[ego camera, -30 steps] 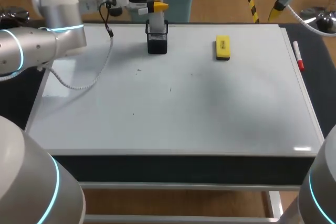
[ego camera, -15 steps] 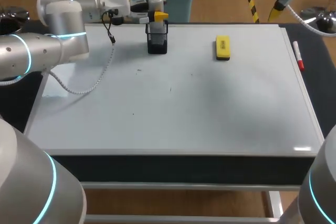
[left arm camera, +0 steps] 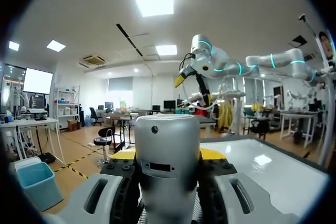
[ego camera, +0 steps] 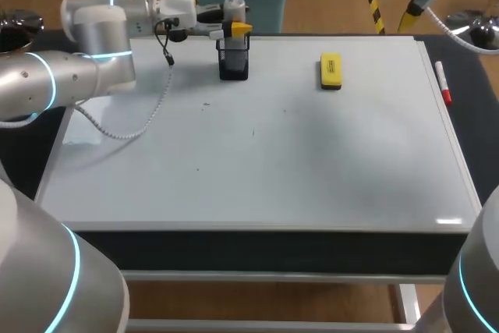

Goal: Pick up the inspection probe, press it on each red-marked spot on the whiteboard one by one, put down the probe, pick up the eraser, and wipe off all the red marks.

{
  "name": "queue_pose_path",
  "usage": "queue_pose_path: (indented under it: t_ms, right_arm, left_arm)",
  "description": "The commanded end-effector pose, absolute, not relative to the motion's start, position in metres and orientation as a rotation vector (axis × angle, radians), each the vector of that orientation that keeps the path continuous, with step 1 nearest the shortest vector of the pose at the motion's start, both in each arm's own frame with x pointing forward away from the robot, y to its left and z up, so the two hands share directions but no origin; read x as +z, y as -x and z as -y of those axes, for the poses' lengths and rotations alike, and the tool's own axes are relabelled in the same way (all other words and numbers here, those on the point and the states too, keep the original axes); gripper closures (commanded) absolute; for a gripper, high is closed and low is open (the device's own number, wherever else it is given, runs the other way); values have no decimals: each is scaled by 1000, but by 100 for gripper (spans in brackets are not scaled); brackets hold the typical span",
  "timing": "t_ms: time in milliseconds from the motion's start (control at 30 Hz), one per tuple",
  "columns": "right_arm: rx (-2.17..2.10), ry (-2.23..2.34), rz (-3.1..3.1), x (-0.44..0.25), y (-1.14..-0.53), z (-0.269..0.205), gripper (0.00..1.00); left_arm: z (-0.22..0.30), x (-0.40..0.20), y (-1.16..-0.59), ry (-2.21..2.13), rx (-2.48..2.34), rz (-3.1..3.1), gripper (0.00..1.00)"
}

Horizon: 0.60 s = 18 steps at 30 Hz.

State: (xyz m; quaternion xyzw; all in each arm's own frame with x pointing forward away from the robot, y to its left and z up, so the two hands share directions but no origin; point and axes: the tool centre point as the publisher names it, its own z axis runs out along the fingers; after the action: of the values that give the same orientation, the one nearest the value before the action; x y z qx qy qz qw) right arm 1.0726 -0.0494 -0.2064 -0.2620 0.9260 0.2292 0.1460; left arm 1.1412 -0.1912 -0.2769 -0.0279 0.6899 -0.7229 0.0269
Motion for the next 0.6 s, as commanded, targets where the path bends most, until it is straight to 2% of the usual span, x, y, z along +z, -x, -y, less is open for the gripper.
queue_pose_path:
  t_ms: [33,133,167,200,233,600]
  right_arm:
    - [655,758,-2669,-206,-1073,50,0]
    - [655,758,-2669,-206,-1073,50,0]
    - [655,758,-2669,-206,-1073,50,0]
    - [655,758,-2669,-206,-1073,50,0]
    - [655,758,-2669,-206,-1073,50,0]
    - [655,758,-2669,-206,-1073,50,0]
  left_arm:
    - [193,-285,-1148,85,-2239,-2146,100]
    - [193,-285,-1147,89,-2242,-2147,100]
    - [192,-284,-1146,88,-2242,-2149,62]
    - [192,-282,-1145,83,-2232,-2156,20]
    - [190,-279,-1144,84,-2222,-2153,0]
    - [166,-259,-1134,122,-2007,-2268,0]
